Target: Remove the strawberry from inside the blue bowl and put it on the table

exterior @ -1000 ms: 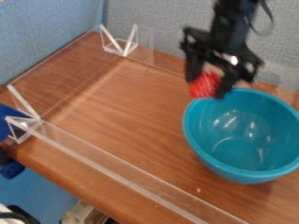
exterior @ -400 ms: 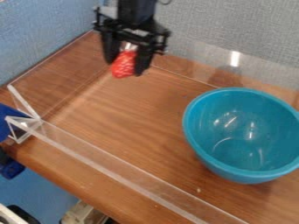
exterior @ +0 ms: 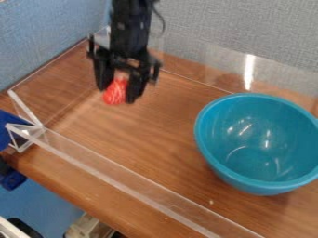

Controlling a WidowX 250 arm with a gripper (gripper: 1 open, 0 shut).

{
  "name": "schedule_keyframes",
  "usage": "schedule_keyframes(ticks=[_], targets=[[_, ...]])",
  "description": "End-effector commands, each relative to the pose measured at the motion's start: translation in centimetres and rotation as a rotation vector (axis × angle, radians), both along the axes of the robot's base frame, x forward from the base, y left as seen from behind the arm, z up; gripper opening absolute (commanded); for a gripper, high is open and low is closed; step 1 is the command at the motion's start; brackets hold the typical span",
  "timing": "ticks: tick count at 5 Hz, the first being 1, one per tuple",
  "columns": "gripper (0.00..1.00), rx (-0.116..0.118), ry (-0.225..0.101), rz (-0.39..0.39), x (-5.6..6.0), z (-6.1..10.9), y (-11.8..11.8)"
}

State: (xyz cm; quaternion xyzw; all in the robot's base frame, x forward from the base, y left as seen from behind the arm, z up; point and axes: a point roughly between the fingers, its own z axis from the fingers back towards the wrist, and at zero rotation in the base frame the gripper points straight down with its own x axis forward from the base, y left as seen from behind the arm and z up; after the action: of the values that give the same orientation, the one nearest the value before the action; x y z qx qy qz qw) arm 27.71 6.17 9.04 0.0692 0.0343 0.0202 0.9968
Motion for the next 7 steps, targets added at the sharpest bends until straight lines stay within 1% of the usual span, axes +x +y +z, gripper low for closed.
schedule_keyframes(ticks=[1, 2, 3, 4, 5, 7], targets=[[0.0, 0.013, -0.012, 0.009, 0.3, -1.3, 0.9], [0.0, 0.017, 0.009, 0.01, 0.5, -3.3, 1.3], [0.0, 0.018, 0.03, 0.01, 1.0, -5.2, 1.8], [1.0, 0.009, 0.031, 0.011, 1.1, -5.4, 1.8], [1.0, -0.007, 0.025, 0.018, 1.2, -5.1, 2.0], [1.0, -0.033, -0.056, 0.018, 1.5, -1.7, 1.6]])
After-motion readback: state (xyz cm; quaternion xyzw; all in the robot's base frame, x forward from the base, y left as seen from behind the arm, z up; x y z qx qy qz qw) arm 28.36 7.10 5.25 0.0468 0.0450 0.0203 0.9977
